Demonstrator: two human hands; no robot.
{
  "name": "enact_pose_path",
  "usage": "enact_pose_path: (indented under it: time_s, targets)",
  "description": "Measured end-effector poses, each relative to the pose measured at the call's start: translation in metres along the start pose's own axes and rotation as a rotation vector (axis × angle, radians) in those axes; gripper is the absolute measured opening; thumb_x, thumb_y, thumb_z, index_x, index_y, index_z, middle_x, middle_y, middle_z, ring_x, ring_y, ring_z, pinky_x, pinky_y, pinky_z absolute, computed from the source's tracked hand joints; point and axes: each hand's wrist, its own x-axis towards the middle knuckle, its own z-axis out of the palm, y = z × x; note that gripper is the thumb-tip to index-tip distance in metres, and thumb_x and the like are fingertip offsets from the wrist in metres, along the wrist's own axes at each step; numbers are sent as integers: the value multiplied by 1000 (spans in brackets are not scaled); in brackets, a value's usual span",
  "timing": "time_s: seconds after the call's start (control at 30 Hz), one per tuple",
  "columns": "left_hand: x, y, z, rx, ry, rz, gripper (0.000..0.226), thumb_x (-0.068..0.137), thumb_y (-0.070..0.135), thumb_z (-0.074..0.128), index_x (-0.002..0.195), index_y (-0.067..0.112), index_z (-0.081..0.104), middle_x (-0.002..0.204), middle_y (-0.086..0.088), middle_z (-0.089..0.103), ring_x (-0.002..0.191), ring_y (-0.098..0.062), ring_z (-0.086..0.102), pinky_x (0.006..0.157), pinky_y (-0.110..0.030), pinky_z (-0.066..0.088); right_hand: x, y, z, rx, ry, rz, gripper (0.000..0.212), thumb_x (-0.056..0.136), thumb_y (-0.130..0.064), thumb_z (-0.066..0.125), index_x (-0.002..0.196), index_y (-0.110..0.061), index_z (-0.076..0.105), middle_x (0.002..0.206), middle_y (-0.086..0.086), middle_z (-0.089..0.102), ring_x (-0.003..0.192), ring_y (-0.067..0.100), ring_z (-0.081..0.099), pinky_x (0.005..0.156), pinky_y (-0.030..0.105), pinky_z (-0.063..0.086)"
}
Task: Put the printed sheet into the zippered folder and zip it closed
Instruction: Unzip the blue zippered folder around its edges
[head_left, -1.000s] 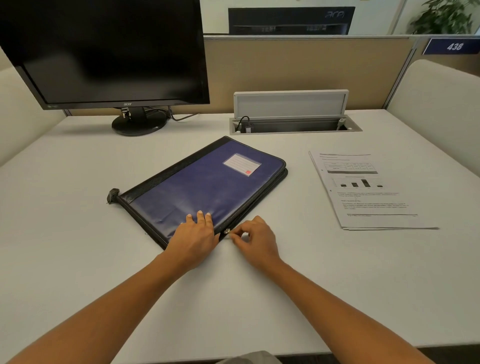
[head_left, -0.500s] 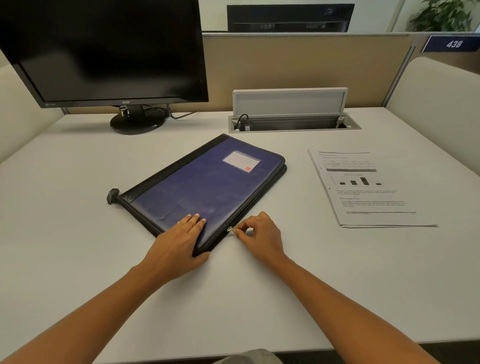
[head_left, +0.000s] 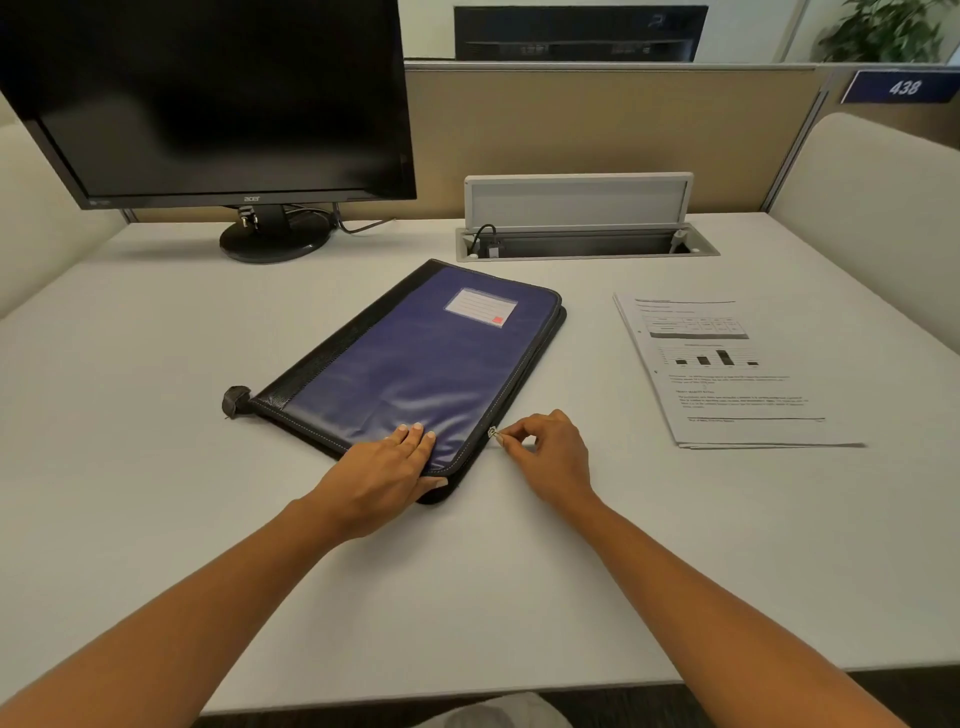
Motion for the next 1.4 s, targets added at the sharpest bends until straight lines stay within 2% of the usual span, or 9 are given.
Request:
enact_pose_path:
  time_s: [0.17, 0.33, 0.57, 0.9, 0.97, 1.07, 1.23, 1.33, 1.4]
  targets:
    - [7, 9, -4, 20, -11, 8, 64, 96, 47, 17, 146, 7, 8, 154, -13, 12, 142, -25, 16, 113, -36, 24, -2, 2, -3, 27, 10, 19, 9, 82, -24, 65, 83, -19, 72, 88, 4, 66, 77, 9, 47, 68, 24, 37]
    - [11, 17, -9, 54, 14, 10, 62, 98, 45, 17, 145, 5, 9, 154, -15, 14, 142, -26, 18, 111, -36, 27, -12, 3, -3, 41, -12, 14, 7, 81, -26, 66, 82, -22, 71, 89, 4, 65, 67, -2, 44, 67, 21, 35]
    - [18, 26, -13, 66, 13, 1, 63, 97, 46, 16, 145, 5, 9, 154, -16, 16, 141, -27, 20, 110, -37, 29, -26, 3, -3, 53, -36, -22, 9, 81, -27, 67, 83, -20, 72, 87, 4, 67, 71, -3, 44, 59, 9, 30]
    - [37, 36, -15, 108, 79, -2, 64, 96, 48, 17, 142, 4, 23, 147, -16, 34, 131, -29, 40, 96, -37, 44, -39, 0, -6, 84, -28, -42, 10, 79, -25, 68, 85, -19, 73, 85, 3, 66, 74, 3, 45, 63, 17, 37]
    - [40, 37, -17, 110, 95, 10, 63, 96, 48, 18, 139, 4, 30, 141, -16, 43, 123, -28, 48, 91, -36, 46, -40, -2, -5, 88, -25, -38, 10, 79, -25, 68, 85, -19, 73, 82, 0, 62, 75, 5, 46, 63, 17, 38]
    - [46, 41, -24, 103, 136, 47, 59, 96, 48, 18, 122, 5, 48, 114, -12, 62, 94, -23, 60, 70, -30, 44, -42, -4, -3, 82, -31, -32, 9, 79, -25, 68, 86, -20, 73, 82, 1, 61, 76, 8, 47, 67, 23, 42]
    - [57, 52, -36, 127, 117, 34, 57, 92, 55, 29, 102, 8, 60, 88, -8, 65, 67, -15, 50, 58, -26, 37, -38, 5, -13, 62, -14, 23, 11, 79, -28, 68, 86, -21, 72, 86, 2, 60, 69, 5, 46, 60, 15, 35]
    - [63, 52, -42, 64, 164, 34, 58, 85, 62, 40, 90, 10, 64, 70, -3, 57, 61, -15, 47, 52, -24, 34, -37, 13, -21, 43, -9, 61, 10, 79, -30, 68, 86, -24, 71, 84, -4, 53, 64, 1, 45, 58, 11, 31]
    - [63, 48, -41, -3, 187, 68, 56, 84, 62, 43, 100, 12, 63, 81, -3, 63, 70, -17, 55, 60, -26, 42, -35, 16, -26, 45, 7, 74, 9, 79, -30, 68, 84, -23, 71, 88, -1, 58, 64, -1, 45, 58, 12, 32]
